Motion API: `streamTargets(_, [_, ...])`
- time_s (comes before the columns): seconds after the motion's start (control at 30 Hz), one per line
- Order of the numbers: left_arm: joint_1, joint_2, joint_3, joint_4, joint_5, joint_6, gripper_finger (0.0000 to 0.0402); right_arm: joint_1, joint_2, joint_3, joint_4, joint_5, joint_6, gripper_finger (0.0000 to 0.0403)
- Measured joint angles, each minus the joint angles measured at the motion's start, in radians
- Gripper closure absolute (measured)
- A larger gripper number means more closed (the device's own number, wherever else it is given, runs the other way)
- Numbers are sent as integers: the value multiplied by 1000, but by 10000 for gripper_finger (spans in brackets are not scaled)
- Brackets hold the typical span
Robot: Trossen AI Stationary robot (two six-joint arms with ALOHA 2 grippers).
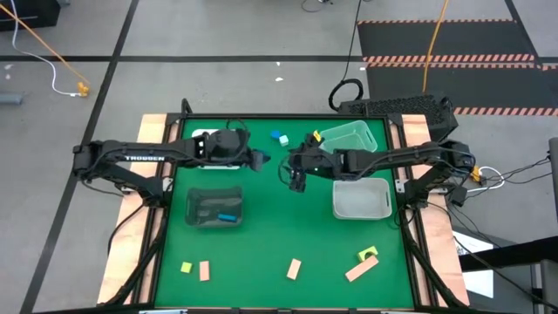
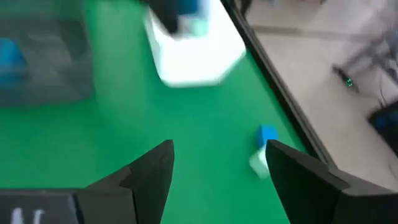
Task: Sort & place blocks by color
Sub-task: Put the blue block into the black bin
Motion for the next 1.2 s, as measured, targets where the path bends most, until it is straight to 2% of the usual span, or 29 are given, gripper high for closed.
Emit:
streamTargets(0.17, [-49, -70, 0, -192, 154, -30, 323, -44, 0, -1, -79, 3, 112, 160])
streamTargets(0.27, [-105, -129, 0, -351, 169, -76, 323, -81, 0, -30, -25, 3, 168, 160])
streamTargets(0.43, [-206, -189, 0, -585, 154, -186, 323, -143, 0, -145, 188, -4, 349, 160])
streamTargets(0.5, [-248, -187, 0, -670, 153, -229, 323, -163, 0, -208, 315, -42, 413, 160])
streamTargets(0.57, [-286, -176, 0, -743, 153, -266, 323, -181, 0, -269, 444, -82, 440, 160])
streamTargets(0.73, [-332, -131, 0, -871, 138, -325, 323, -207, 18, -342, 648, -80, 447, 160])
streamTargets(0.97, [-341, -63, 0, -872, 131, -328, 313, -211, 146, -258, 630, -133, 445, 161])
streamTargets(1.2, [-342, -4, 0, -874, 97, -328, 305, -224, 259, -94, 358, -132, 438, 161])
